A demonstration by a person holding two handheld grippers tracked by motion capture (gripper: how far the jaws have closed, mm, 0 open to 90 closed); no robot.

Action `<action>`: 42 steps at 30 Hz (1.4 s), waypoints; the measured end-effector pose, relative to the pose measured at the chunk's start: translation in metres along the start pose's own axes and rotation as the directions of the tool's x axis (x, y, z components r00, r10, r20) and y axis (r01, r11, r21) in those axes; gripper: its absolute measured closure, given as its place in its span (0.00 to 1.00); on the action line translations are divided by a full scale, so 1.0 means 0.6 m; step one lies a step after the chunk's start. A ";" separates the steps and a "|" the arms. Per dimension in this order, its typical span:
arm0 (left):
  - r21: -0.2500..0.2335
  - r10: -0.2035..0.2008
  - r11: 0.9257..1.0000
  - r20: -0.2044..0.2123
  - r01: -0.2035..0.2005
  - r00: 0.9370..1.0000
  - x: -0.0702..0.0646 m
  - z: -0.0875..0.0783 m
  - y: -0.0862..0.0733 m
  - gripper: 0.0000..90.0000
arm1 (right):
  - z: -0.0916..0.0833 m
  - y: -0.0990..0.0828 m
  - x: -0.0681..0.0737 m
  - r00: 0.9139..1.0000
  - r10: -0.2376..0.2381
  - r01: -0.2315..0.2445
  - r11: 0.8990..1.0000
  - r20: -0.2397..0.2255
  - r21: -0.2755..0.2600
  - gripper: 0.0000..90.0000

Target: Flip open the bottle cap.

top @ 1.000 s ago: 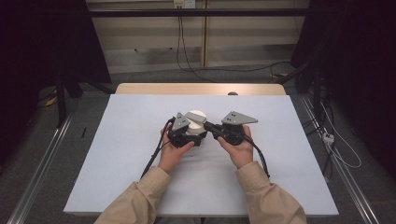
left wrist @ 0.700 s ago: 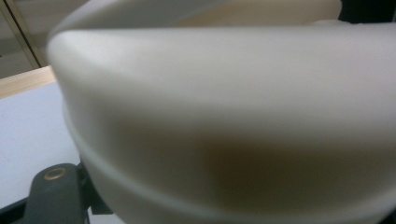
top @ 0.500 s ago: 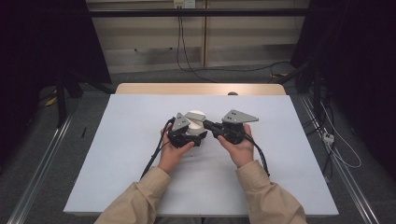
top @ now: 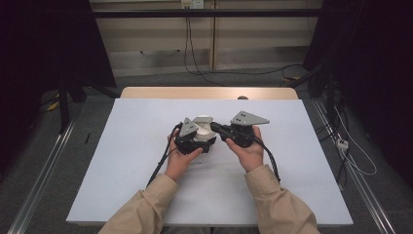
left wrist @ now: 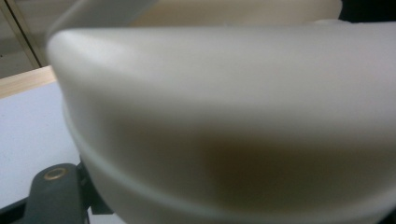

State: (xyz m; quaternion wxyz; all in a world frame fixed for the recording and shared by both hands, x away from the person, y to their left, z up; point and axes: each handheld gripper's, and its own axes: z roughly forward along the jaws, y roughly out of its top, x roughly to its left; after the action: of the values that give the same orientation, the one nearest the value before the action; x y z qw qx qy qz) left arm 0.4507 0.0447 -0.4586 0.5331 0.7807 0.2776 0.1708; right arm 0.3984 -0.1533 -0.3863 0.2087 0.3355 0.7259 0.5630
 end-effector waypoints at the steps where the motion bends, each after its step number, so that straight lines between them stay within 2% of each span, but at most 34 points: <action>1: 0.000 -0.001 1.000 -0.001 0.001 1.000 0.000 0.000 0.000 0.20 | 0.001 0.001 0.000 1.000 -0.003 0.003 1.000 -0.001 0.001 1.00; 27: -0.010 -0.011 1.000 0.002 0.011 1.000 0.000 0.001 -0.001 0.20 | 0.020 0.030 0.008 1.000 -0.024 0.025 1.000 -0.007 0.004 1.00; 42: -0.012 -0.012 1.000 0.006 0.012 1.000 0.000 0.001 -0.002 0.20 | 0.034 0.041 0.004 1.000 -0.026 0.026 1.000 0.000 0.011 1.00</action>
State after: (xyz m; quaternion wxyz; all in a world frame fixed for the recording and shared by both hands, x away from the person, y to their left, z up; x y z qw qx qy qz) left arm 0.4509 0.0446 -0.4598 0.5399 0.7762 0.2797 0.1667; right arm 0.4167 -0.1341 -0.3680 0.2143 0.3274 0.7332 0.5562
